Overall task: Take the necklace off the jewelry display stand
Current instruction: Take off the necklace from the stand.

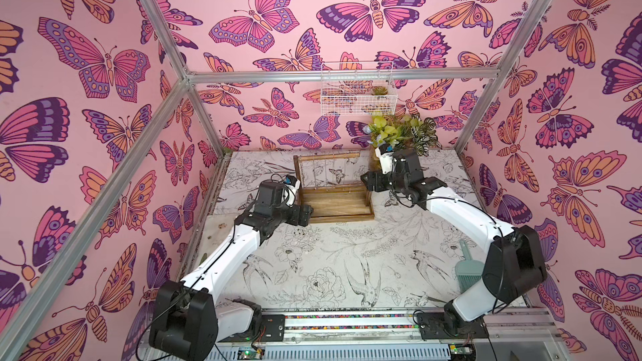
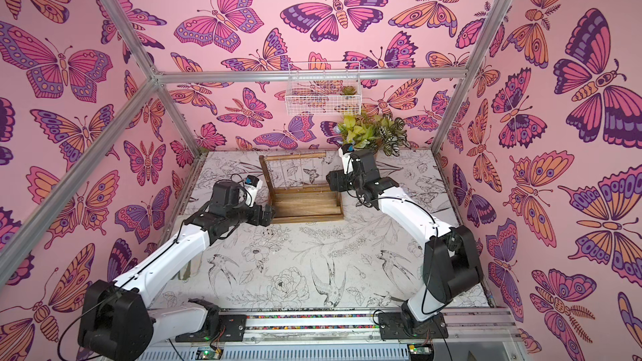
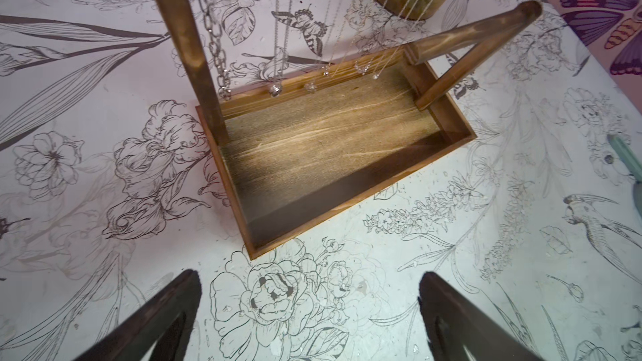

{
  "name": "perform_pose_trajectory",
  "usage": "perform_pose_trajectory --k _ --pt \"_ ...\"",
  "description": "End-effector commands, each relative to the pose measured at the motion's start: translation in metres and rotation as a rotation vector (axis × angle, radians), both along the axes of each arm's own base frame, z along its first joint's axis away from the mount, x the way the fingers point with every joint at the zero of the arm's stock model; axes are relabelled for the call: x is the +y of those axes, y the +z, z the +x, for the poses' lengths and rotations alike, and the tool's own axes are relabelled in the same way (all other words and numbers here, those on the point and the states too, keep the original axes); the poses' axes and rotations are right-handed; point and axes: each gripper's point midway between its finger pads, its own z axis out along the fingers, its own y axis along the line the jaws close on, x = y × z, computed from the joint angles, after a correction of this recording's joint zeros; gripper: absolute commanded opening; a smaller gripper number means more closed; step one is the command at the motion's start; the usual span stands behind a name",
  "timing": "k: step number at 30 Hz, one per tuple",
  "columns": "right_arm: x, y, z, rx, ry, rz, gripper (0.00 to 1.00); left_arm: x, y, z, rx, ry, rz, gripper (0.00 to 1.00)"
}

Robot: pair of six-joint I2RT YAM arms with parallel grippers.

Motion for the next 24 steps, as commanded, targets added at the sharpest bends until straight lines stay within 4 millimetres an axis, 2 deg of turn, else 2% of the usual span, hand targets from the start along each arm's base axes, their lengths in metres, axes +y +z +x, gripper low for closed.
perform_pose_trajectory --k 1,5,10,17,24 --pt "0.013 0.015 0.01 -0.116 0.036 0.055 0.81 -0.013 0.002 -0.009 0.017 -0.072 -0.063 1.0" --pt "0.021 0.018 0.016 -0.164 0.06 0.094 0.76 -0.022 0.006 -0.011 0.018 -0.113 -0.123 1.0" --pt "0.032 0.021 0.028 -0.206 0.081 0.133 0.71 -0.023 0.006 -0.008 0.018 -0.11 -0.146 1.0" --pt "0.043 0.016 0.042 -0.232 0.09 0.188 0.63 -0.024 -0.001 -0.012 0.039 -0.119 -0.146 1.0" --pt "0.043 0.019 0.052 -0.256 0.07 0.184 0.56 -0.02 -0.003 -0.014 0.039 -0.108 -0.125 1.0"
